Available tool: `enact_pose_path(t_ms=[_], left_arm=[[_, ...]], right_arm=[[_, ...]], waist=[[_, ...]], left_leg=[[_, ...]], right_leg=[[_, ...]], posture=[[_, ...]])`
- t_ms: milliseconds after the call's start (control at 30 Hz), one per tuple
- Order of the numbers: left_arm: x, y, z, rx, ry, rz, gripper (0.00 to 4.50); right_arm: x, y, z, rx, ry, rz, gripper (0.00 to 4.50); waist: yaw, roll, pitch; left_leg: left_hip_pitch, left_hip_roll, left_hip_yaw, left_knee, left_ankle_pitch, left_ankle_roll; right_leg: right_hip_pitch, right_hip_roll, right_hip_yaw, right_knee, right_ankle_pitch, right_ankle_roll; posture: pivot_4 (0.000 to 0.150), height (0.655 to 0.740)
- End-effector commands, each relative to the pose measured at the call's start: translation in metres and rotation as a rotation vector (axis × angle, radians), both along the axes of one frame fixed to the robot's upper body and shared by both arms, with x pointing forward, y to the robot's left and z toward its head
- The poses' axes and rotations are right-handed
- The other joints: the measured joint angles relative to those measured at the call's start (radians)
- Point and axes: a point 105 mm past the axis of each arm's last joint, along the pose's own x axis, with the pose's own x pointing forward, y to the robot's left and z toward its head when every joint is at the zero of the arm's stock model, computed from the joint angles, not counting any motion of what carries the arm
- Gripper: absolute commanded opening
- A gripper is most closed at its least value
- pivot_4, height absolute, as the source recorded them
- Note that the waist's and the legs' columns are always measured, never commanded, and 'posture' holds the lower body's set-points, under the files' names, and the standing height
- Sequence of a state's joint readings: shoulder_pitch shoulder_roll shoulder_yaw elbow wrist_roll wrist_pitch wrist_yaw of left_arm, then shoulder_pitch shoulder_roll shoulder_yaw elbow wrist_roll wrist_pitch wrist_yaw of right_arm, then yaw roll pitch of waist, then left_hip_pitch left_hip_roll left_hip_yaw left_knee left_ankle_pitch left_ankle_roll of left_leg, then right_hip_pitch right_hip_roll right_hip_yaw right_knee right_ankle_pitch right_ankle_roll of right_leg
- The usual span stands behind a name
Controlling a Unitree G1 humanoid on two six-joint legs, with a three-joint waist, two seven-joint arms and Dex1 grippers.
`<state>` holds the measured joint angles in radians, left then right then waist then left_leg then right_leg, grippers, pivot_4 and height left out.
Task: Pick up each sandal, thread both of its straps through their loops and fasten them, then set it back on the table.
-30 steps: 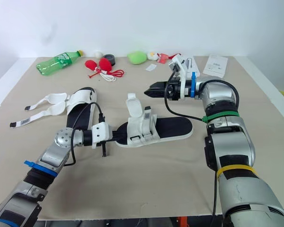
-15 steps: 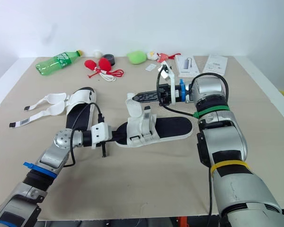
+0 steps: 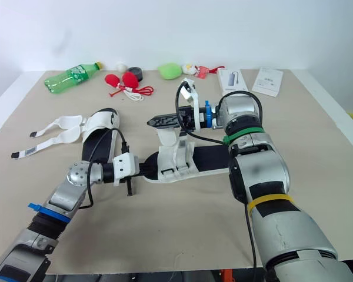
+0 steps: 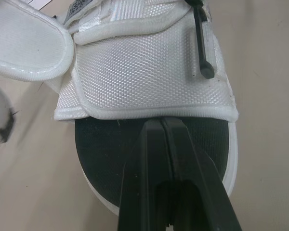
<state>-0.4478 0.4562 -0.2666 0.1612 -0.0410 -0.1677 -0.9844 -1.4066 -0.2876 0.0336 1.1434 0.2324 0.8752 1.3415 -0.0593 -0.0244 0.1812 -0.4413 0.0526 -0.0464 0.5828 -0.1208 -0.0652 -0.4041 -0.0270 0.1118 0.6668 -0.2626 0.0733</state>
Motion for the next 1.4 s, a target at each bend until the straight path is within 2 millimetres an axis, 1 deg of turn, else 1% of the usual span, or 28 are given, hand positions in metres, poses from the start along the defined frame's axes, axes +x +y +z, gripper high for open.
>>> enact_pose_path(t_ms=[33,233,267,300,367,433,500,533,567,600,633,667,700,767,800,867,933,1000,1033,1100,1133,1167,1233,1267,1300,1333,1367,1400], left_arm=[[-0.008,0.001,-0.024,0.068,0.071,-0.007,0.0],[-0.009,0.001,-0.024,0.068,0.07,-0.003,0.0],[-0.009,0.001,-0.024,0.068,0.07,-0.002,0.0],[-0.009,0.001,-0.024,0.068,0.07,-0.002,0.0],[-0.01,0.001,-0.025,0.069,0.07,-0.001,0.0],[-0.01,0.001,-0.025,0.07,0.069,-0.001,0.0],[-0.01,0.001,-0.025,0.071,0.07,0.0,0.0],[-0.01,0.002,-0.025,0.071,0.07,0.0,0.0],[-0.01,0.002,-0.025,0.071,0.07,0.0,0.0],[-0.01,0.002,-0.025,0.07,0.071,0.001,0.0],[-0.01,0.002,-0.025,0.069,0.071,0.002,0.0],[-0.01,0.002,-0.025,0.069,0.07,0.003,0.0],[-0.01,0.002,-0.025,0.069,0.07,0.004,0.0],[-0.009,0.003,-0.025,0.07,0.07,0.005,0.0],[-0.009,0.003,-0.025,0.07,0.07,0.006,0.0],[-0.009,0.004,-0.025,0.071,0.071,0.007,0.0],[-0.009,0.004,-0.025,0.071,0.071,0.007,0.0],[-0.008,0.004,-0.024,0.067,0.073,0.008,0.0],[-0.007,0.005,-0.023,0.064,0.074,0.01,0.0],[-0.003,0.006,-0.019,0.045,0.078,0.021,0.0],[-0.002,0.007,-0.018,0.04,0.078,0.024,0.0],[-0.001,0.008,-0.016,0.031,0.081,0.027,0.0],[0.0,0.008,-0.014,0.023,0.083,0.024,0.0],[0.0,0.007,-0.014,0.021,0.085,0.02,0.0],[-0.001,0.006,-0.014,0.021,0.086,0.014,0.0],[-0.001,0.004,-0.014,0.02,0.089,0.008,0.0],[-0.002,0.003,-0.014,0.021,0.09,0.004,0.0],[-0.002,0.002,-0.015,0.021,0.091,0.0,0.0]], right_arm=[[0.005,0.006,0.023,0.057,-0.065,-0.027,4.44],[0.015,0.008,0.027,0.08,-0.106,-0.093,4.44],[0.016,0.009,0.028,0.088,-0.11,-0.109,4.05],[0.018,0.008,0.028,0.095,-0.115,-0.126,3.9],[0.021,0.007,0.031,0.112,-0.153,-0.142,3.42],[0.021,0.007,0.037,0.134,-0.207,-0.12,2.44],[0.018,0.008,0.039,0.121,-0.284,-0.072,1.73],[0.015,0.008,0.041,0.115,-0.357,-0.038,1.73],[0.012,0.008,0.041,0.099,-0.451,0.009,0.99],[0.007,0.008,0.041,0.094,-0.55,0.06,0.88],[0.004,0.008,0.044,0.115,-0.612,0.078,0.43],[0.001,0.007,0.045,0.12,-0.691,0.099,0.16],[-0.005,0.006,0.046,0.124,-0.807,0.132,0.16],[-0.022,0.002,0.041,0.101,-1.117,0.235,0.16],[-0.027,0.0,0.037,0.076,-1.235,0.26,0.16],[-0.046,-0.006,0.021,0.007,-1.537,0.397,0.16],[-0.063,-0.012,0.0,-0.091,-1.812,0.587,0.16],[-0.073,-0.017,-0.017,-0.159,-1.963,0.736,0.16],[-0.077,-0.019,-0.022,-0.16,-2.014,0.777,0.16],[-0.083,-0.024,-0.034,-0.189,-2.101,0.878,0.16],[-0.083,-0.027,-0.038,-0.208,-2.11,0.916,0.16],[-0.079,-0.03,-0.041,-0.239,-2.049,0.921,0.61],[-0.073,-0.033,-0.039,-0.261,-1.939,0.894,1.09],[-0.072,-0.034,-0.037,-0.262,-1.923,0.89,1.54],[-0.072,-0.035,-0.035,-0.263,-1.917,0.892,2.21],[-0.073,-0.038,-0.033,-0.271,-1.923,0.899,2.39],[-0.073,-0.042,-0.031,-0.281,-1.91,0.9,2.96],[-0.073,-0.046,-0.028,-0.285,-1.889,0.883,3.11]], waist=[[0.0,0.0,0.0],[0.0,0.0,0.0],[0.0,0.0,0.0],[0.0,0.0,0.0],[0.0,0.0,0.0],[-0.001,0.0,0.0],[-0.001,0.0,0.0],[-0.002,0.0,0.0],[-0.002,0.0,0.0],[-0.002,0.0,0.0],[-0.005,0.0,0.0],[-0.006,0.0,0.0],[-0.007,0.0,0.0],[-0.008,0.0,0.0],[-0.01,0.0,0.0],[-0.011,0.0,0.0],[-0.011,0.0,0.0],[-0.012,0.0,0.0],[-0.014,0.0,0.0],[-0.016,0.0,0.0],[-0.016,0.0,0.0],[-0.016,0.0,0.0],[-0.016,0.0,0.0],[-0.016,0.0,0.0],[-0.016,0.0,0.0],[-0.016,0.0,0.0],[-0.016,0.0,0.0],[-0.015,0.0,0.0]], left_leg=[[0.0,0.0,0.0,0.0,0.0,0.0],[0.0,0.0,0.0,0.0,0.0,0.0],[0.0,0.0,0.0,0.0,0.0,0.0],[0.0,0.0,0.0,0.0,0.0,0.0],[0.0,0.0,0.0,0.0,0.0,0.0],[0.0,0.0,0.0,0.0,0.0,0.0],[0.0,0.0,0.0,0.0,0.0,0.0],[0.0,0.0,0.0,0.0,0.0,0.0],[0.0,0.0,0.0,0.0,0.0,0.0],[0.0,0.0,0.0,0.0,0.0,0.0],[0.0,0.0,0.0,0.0,0.0,0.0],[0.0,0.0,-0.001,0.0,0.0,0.0],[0.0,0.0,-0.001,0.0,-0.001,-0.001],[0.0,0.0,-0.001,0.0,-0.001,-0.001],[0.0,0.0,-0.002,0.0,-0.001,-0.001],[0.0,0.0,-0.002,0.001,-0.001,-0.001],[0.001,0.0,-0.002,0.0,-0.001,-0.001],[0.002,0.0,-0.002,0.0,-0.001,-0.001],[0.003,0.0,-0.002,0.0,-0.001,-0.001],[0.004,0.0,-0.001,0.0,-0.001,-0.001],[0.005,0.0,-0.001,0.001,-0.001,-0.001],[0.006,0.0,-0.002,0.001,-0.001,-0.001],[0.007,0.0,-0.002,0.001,-0.001,-0.001],[0.007,0.0,-0.002,0.001,-0.001,-0.001],[0.01,0.0,-0.002,0.001,-0.001,-0.001],[0.01,0.0,-0.002,0.001,0.0,-0.001],[0.011,0.0,-0.002,0.001,-0.001,-0.001],[0.011,0.0,-0.002,0.001,-0.001,-0.001]], right_leg=[[0.0,0.0,0.0,0.0,0.0,0.0],[0.0,0.0,0.0,0.0,0.0,0.0],[0.0,0.0,0.0,0.0,0.0,0.0],[0.0,0.0,0.0,0.0,0.0,0.0],[0.0,0.0,0.0,0.0,0.0,0.0],[0.0,0.0,0.0,0.0,0.0,0.0],[0.0,0.0,0.0,0.0,0.0,0.0],[0.0,0.0,0.0,0.0,0.0,0.0],[0.0,0.0,0.0,0.0,0.0,0.0],[0.0,0.0,0.0,0.0,0.0,0.0],[0.0,0.0,0.0,0.0,0.0,0.0],[0.001,0.0,-0.001,0.0,-0.001,0.001],[0.001,0.0,-0.001,0.0,-0.001,0.001],[0.001,0.0,-0.001,0.0,-0.001,0.001],[0.002,0.0,-0.001,0.0,-0.001,0.001],[0.002,0.0,-0.001,0.0,-0.001,0.001],[0.003,0.0,-0.001,0.0,-0.001,0.001],[0.004,0.0,-0.001,0.0,-0.001,0.001],[0.005,0.0,-0.001,-0.001,-0.001,0.001],[0.005,0.0,-0.001,-0.001,-0.001,0.001],[0.006,0.0,-0.001,0.0,0.0,0.0],[0.007,0.0,-0.001,0.0,0.0,0.0],[0.008,0.0,-0.001,0.0,0.0,0.0],[0.009,0.0,-0.001,0.0,0.0,0.0],[0.012,0.0,-0.001,0.0,0.0,0.0],[0.012,0.0,-0.001,0.0,0.0,0.0],[0.013,0.0,-0.001,0.0,-0.001,-0.001],[0.013,0.0,-0.001,0.0,-0.001,-0.002]], posture=[[0.15,0.74],[0.15,0.74],[0.15,0.74],[0.15,0.74],[0.15,0.74],[0.15,0.74],[0.15,0.74],[0.15,0.74],[0.15,0.74],[0.15,0.74],[0.15,0.74],[0.15,0.74],[0.15,0.74],[0.15,0.74],[0.15,0.74],[0.15,0.74],[0.15,0.74],[0.15,0.74],[0.15,0.74],[0.15,0.74],[0.15,0.74],[0.15,0.74],[0.15,0.74],[0.15,0.74],[0.15,0.74],[0.15,0.74],[0.15,0.74],[0.15,0.74]])
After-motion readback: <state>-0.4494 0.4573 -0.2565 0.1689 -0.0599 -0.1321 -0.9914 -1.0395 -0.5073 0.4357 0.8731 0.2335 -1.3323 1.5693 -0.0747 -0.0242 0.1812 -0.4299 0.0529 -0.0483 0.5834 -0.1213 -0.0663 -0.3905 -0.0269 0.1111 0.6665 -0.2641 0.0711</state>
